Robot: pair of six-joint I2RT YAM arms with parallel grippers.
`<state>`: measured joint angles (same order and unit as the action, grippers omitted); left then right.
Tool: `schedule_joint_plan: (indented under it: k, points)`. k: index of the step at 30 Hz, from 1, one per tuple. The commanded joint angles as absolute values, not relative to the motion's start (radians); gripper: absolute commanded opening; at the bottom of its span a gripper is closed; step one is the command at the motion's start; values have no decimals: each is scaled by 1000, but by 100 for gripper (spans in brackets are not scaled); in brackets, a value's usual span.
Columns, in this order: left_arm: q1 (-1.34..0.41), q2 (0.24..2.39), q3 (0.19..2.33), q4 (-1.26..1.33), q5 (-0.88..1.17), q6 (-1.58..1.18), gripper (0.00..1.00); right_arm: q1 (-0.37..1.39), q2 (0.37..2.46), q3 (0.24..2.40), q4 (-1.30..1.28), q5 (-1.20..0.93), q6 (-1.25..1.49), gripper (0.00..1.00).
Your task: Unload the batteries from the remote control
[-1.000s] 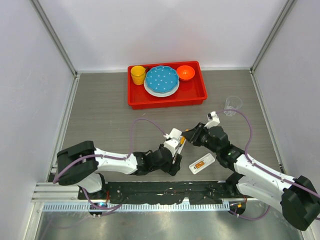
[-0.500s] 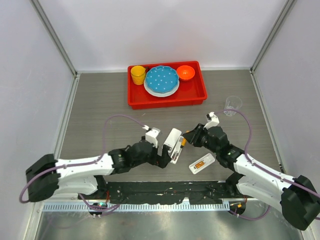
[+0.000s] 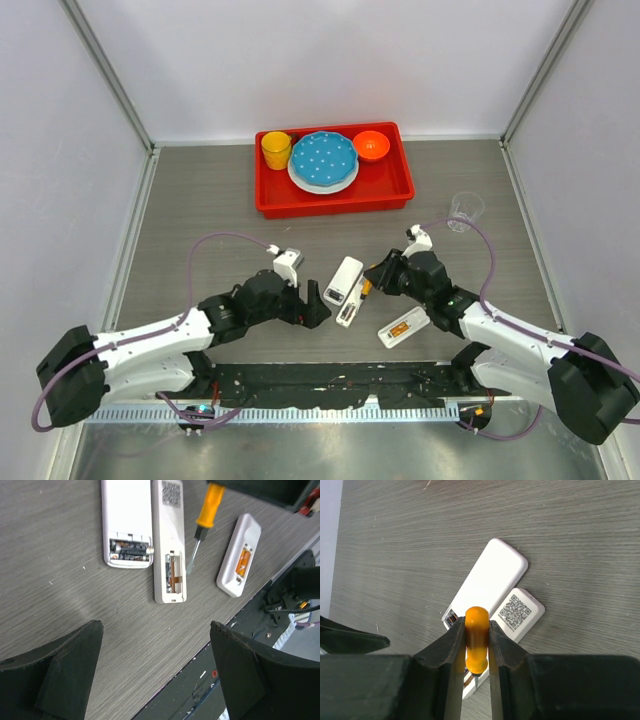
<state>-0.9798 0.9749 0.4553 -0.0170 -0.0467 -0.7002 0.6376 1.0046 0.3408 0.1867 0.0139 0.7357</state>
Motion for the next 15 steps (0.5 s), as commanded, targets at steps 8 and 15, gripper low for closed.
schedule_joint_plan:
  k: [8,15]
  points:
    - [-956,1213,488,144,127,-741,83,634,1008,397,271,32,726,1]
    - [-943,1192,512,100,69,-724,79,634,1103,428,365,78,715,1]
